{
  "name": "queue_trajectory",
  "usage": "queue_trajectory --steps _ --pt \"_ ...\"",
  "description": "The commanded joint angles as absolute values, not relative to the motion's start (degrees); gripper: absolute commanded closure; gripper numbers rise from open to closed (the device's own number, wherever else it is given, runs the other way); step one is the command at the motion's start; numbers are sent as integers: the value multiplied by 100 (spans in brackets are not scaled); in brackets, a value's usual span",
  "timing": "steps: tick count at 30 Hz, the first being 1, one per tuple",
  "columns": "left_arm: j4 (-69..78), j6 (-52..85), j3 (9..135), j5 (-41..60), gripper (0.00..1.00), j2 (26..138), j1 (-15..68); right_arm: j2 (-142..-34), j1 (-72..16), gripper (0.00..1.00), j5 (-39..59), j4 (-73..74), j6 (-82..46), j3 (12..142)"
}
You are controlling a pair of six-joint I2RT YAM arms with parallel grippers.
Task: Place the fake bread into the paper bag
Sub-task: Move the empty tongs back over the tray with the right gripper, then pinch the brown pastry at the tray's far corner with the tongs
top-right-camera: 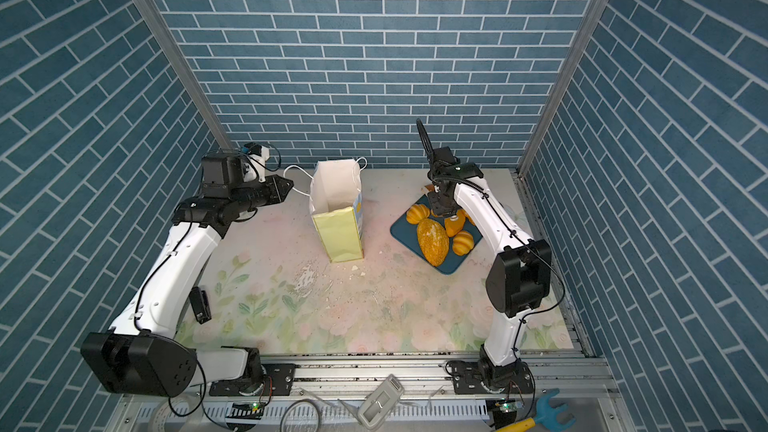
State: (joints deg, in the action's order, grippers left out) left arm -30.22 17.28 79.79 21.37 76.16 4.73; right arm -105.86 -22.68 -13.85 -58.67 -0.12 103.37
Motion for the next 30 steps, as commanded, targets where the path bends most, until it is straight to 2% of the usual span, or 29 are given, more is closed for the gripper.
queue_trajectory --steps 1,15,30 --pt "-3198 1626 8088 1988 79 7487 444 -10723 -2224 57 -1731 -5844 867 10701" --pt "-3199 1572 8098 1758 79 7507 448 -11293 -2123 52 -2247 -5900 1857 11097" --pt "-3257 1592 8213 1621 79 7597 448 -11820 -1847 47 -1960 -5856 2294 11489"
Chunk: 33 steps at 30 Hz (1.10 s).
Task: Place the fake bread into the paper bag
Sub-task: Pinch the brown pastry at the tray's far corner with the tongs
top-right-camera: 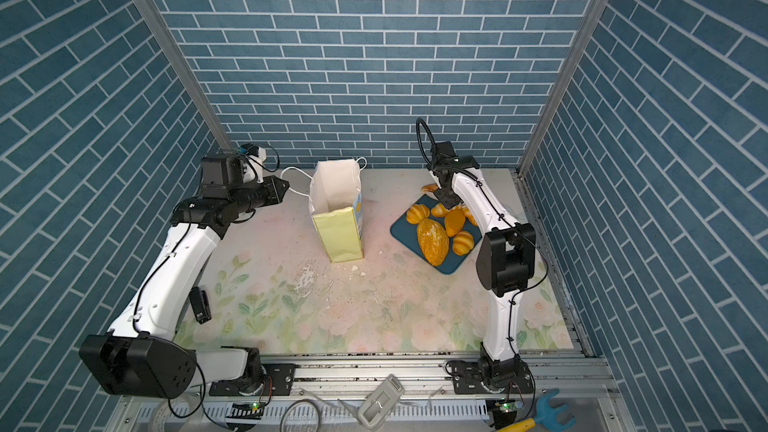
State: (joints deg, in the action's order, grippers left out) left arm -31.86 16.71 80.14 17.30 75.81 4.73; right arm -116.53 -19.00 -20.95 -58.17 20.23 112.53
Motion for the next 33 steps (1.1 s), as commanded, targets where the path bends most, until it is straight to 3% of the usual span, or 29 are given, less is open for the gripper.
queue_trajectory --steps 1,15,23,33 --pt "-3282 1575 8225 1583 79 7589 448 -11873 -1806 47 -1855 -5871 2292 11557" --pt "-3279 1650 8138 1485 79 7474 448 -12744 -1624 48 -1670 -6239 2397 12289" --pt "-3287 1668 8107 1476 79 7446 448 -12604 -1625 64 -1617 -6138 2477 12136" --pt "-3225 1695 8101 1581 78 7494 448 -11735 -1800 75 -1888 -5628 2651 11629"
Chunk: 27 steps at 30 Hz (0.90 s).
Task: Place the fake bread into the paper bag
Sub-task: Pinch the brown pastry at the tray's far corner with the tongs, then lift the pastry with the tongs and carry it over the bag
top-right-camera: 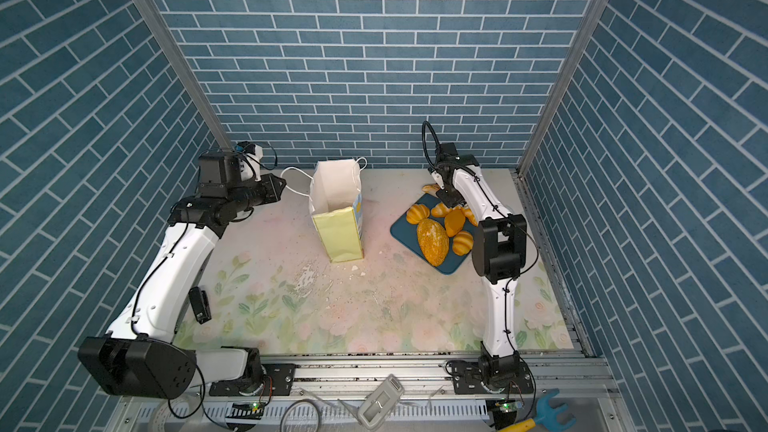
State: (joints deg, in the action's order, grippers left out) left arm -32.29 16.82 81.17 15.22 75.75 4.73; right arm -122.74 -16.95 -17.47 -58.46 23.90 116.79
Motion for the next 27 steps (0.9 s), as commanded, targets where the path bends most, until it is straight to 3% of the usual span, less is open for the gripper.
queue_trajectory --steps 1,12,27 --pt "-3226 1700 8096 1598 77 7498 448 -11648 -1831 76 -1919 -5566 2654 11581" --pt "-3129 1721 8145 1843 67 7523 448 -10696 -2159 81 -2279 -5087 2462 11294" --pt "-3369 1338 8375 1846 49 7641 448 -9277 -2953 81 -1602 -6056 852 11905"
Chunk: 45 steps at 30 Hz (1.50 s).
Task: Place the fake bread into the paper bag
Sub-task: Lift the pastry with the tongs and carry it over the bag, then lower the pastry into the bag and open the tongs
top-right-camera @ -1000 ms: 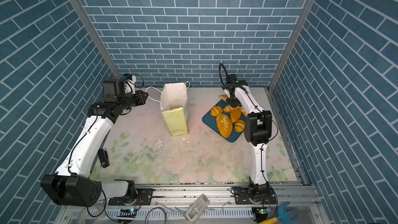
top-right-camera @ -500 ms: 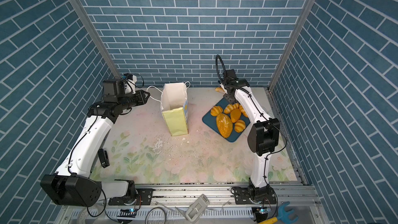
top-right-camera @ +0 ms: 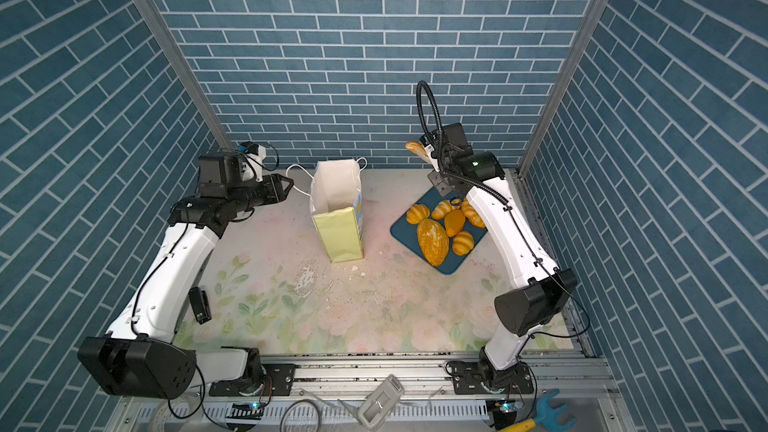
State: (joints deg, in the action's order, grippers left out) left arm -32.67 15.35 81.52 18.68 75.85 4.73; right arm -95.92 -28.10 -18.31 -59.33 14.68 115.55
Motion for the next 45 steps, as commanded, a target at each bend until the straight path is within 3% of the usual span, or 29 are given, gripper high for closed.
queue_trajectory --steps 1,10,21,31,45 --pt "-3387 1299 8409 1828 48 7663 448 -9231 -3004 81 -1519 -6097 709 12015" --pt "-3388 1160 8596 1820 41 7877 448 -9227 -3486 81 -339 -6293 -54 13060" --pt "-3192 1312 8553 2058 45 8086 448 -9664 -4254 81 645 -6119 -517 13849" --pt "-3085 1424 8440 2232 71 8100 448 -10208 -4684 81 1126 -6288 -863 13943" --pt "-3014 1557 8213 2303 81 7878 448 -10038 -4851 81 790 -6470 -1279 12689"
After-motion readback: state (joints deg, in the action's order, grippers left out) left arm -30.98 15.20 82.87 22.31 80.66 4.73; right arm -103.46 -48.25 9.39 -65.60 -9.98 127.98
